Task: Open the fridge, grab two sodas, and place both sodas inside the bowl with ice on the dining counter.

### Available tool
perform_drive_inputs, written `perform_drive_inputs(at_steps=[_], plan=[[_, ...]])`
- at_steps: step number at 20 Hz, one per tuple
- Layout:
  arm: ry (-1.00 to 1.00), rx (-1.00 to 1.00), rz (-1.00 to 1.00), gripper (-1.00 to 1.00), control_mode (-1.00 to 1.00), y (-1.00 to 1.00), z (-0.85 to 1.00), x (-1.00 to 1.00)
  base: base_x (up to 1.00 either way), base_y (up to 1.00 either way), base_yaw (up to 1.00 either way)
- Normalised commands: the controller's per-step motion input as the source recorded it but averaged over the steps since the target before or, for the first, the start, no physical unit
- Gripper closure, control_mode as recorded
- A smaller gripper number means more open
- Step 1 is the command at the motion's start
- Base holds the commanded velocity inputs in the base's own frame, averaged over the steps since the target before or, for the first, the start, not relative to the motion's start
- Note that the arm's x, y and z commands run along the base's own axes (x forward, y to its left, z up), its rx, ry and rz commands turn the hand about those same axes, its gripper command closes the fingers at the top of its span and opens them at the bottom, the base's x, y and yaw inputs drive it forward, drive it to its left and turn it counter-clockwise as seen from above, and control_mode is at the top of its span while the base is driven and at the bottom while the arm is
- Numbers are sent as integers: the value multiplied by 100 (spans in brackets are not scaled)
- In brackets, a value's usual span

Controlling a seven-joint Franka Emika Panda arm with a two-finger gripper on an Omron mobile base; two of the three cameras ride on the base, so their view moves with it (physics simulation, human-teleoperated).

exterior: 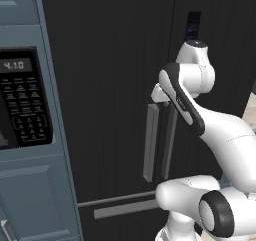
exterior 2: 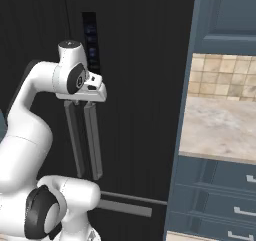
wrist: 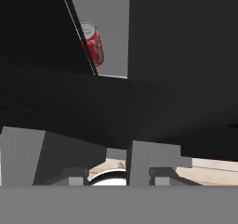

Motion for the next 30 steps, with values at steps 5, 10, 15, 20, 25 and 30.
perform_drive_inputs(at_steps=[5,10,15,20,25,30], plan=[[-1,0,0,-100,100,0,0,-1,-5,0,0],[0,0,0,-100,100,0,0,0,-63,-3,-6],[0,0,0,-100,100,0,0,0,-63,0,-6],[0,0,0,-100,100,0,0,0,-30,1,-1],[0,0,0,-100,100,0,0,0,-23,4,0],[1,-2,0,-100,-100,3,-10,0,-2,0,0]])
